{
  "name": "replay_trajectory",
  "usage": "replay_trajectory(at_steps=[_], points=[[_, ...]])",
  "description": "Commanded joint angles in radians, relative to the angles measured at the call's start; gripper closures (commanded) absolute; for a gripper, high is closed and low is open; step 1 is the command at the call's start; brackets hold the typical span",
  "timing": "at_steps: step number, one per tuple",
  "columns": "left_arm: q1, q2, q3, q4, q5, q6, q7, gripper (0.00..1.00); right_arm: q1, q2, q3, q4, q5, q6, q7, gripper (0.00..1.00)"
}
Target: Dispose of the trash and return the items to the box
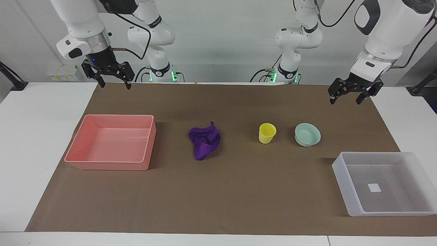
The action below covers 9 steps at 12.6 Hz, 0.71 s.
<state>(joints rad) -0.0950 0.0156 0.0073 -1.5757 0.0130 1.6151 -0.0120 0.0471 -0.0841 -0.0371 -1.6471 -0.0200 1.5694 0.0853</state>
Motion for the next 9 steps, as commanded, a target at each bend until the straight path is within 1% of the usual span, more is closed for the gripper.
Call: replay_trajectory(at_steps=[1, 5, 7, 9], points=[[0.001, -0.029, -0.009, -0.047, 0.012, 0.028, -0.016, 0.0, -0.006, -0.008, 0.0, -0.003, 0.011, -0.008, -0.032, 0.0], [0.0, -0.039, -0.009, -0.053, 0.012, -0.001, -0.022, 0.0, -0.007, -0.009, -0.001, -0.005, 0.011, -0.011, -0.055, 0.0], [0.003, -0.084, -0.009, -0.159, 0.012, 0.064, -0.005, 0.0, -0.012, -0.009, -0.001, -0.006, 0.006, -0.005, -0.14, 0.0], [0.006, -0.123, -0.009, -0.265, 0.012, 0.178, -0.003, 0.0, -0.013, -0.009, -0.001, -0.008, 0.006, -0.005, -0.119, 0.0]])
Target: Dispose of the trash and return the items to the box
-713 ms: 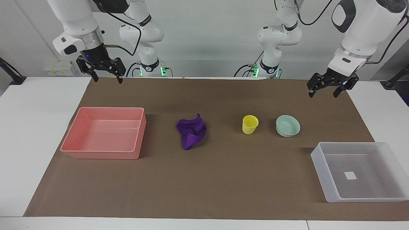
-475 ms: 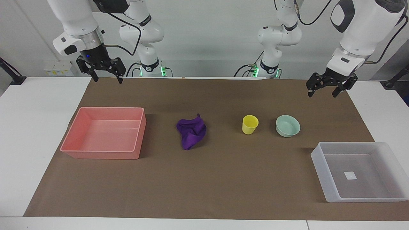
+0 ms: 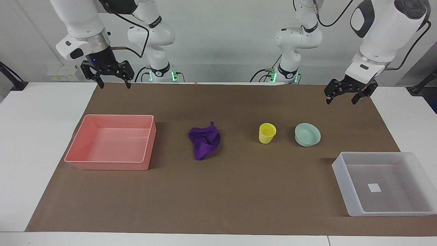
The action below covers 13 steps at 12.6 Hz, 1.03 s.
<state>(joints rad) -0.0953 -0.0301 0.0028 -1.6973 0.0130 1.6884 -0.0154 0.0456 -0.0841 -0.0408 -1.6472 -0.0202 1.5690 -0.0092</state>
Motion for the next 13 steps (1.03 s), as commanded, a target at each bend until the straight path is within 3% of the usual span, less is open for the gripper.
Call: replay_trajectory(at_steps=[1, 6, 13], points=[[0.011, -0.086, -0.004, -0.175, 0.012, 0.143, 0.003, 0.0, -0.012, -0.009, 0.002, -0.008, 0.006, -0.004, -0.023, 0.0], [0.015, -0.086, -0.004, -0.358, 0.012, 0.341, 0.002, 0.0, 0.011, -0.006, 0.005, -0.037, 0.013, 0.058, 0.052, 0.0], [0.038, -0.028, -0.004, -0.648, 0.012, 0.738, 0.012, 0.0, 0.171, 0.081, 0.007, -0.054, -0.001, 0.21, 0.262, 0.0]])
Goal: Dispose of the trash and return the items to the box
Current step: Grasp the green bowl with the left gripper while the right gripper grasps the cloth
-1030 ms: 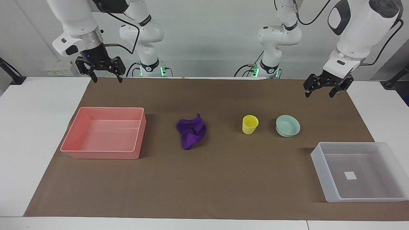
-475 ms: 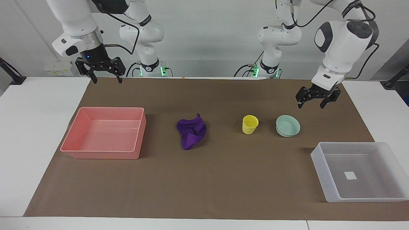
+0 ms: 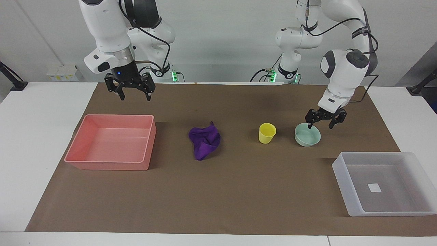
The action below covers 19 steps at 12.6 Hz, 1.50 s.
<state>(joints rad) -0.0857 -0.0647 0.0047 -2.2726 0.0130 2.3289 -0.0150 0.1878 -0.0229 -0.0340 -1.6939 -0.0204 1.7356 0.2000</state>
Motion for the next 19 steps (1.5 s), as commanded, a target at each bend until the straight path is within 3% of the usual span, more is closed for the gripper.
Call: replay_trajectory(at_steps=[1, 6, 9, 10, 12, 14, 17, 19], points=[[0.038, 0.009, -0.006, -0.103, 0.011, 0.145, 0.035, 0.0, 0.047, 0.035, -0.001, -0.007, -0.001, 0.056, 0.059, 0.0], [0.083, 0.043, -0.006, -0.152, 0.011, 0.222, 0.078, 0.0, 0.149, 0.099, 0.0, -0.013, 0.0, 0.093, 0.15, 0.0], [0.086, 0.049, -0.006, -0.165, 0.011, 0.221, 0.078, 0.04, 0.208, 0.113, 0.0, -0.102, 0.002, 0.214, 0.202, 0.0], [0.09, 0.052, -0.006, -0.165, 0.011, 0.218, 0.078, 0.15, 0.223, 0.124, 0.0, -0.149, 0.002, 0.289, 0.199, 0.0], [0.092, 0.052, -0.008, -0.165, 0.011, 0.211, 0.078, 0.52, 0.266, 0.2, 0.002, -0.162, 0.007, 0.369, 0.21, 0.0], [0.092, 0.052, -0.008, -0.165, 0.011, 0.21, 0.078, 1.0, 0.291, 0.228, 0.002, -0.167, 0.01, 0.4, 0.24, 0.0], [0.093, 0.054, -0.008, -0.142, 0.01, 0.193, 0.082, 1.0, 0.321, 0.271, 0.003, -0.223, 0.019, 0.553, 0.28, 0.0], [0.095, 0.054, -0.006, -0.073, 0.008, 0.12, 0.124, 1.0, 0.323, 0.27, 0.005, -0.3, 0.019, 0.646, 0.271, 0.0]])
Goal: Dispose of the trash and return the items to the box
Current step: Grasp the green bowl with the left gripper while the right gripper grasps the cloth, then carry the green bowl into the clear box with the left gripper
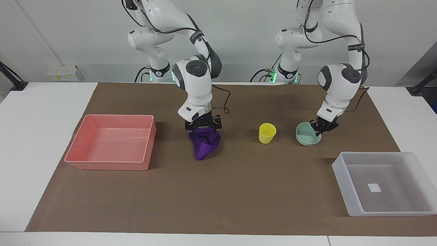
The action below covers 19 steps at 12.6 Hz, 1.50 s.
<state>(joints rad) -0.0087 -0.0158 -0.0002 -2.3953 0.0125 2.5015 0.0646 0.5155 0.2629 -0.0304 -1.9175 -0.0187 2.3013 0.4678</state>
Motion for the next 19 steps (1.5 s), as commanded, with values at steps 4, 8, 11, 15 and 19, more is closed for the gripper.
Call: replay_trajectory(at_steps=[4, 8, 11, 15, 19], points=[[0.047, 0.046, -0.001, 0.278, 0.006, -0.254, 0.107, 1.0, -0.003, -0.016, 0.003, -0.135, 0.016, 0.17, -0.011, 0.0], [0.078, 0.137, 0.005, 0.484, -0.003, -0.302, 0.123, 1.0, 0.014, -0.016, 0.001, -0.212, 0.017, 0.276, -0.006, 0.0], [0.125, 0.232, 0.003, 0.641, -0.048, -0.314, 0.123, 1.0, 0.014, -0.018, 0.001, -0.225, 0.016, 0.276, -0.026, 0.0], [0.186, 0.417, -0.003, 0.887, -0.046, -0.349, 0.159, 1.0, 0.015, -0.021, 0.001, -0.23, 0.014, 0.273, -0.034, 0.13], [0.246, 0.635, -0.02, 1.14, -0.046, -0.357, 0.162, 1.0, 0.015, -0.021, 0.001, -0.232, 0.014, 0.271, -0.038, 0.51]])
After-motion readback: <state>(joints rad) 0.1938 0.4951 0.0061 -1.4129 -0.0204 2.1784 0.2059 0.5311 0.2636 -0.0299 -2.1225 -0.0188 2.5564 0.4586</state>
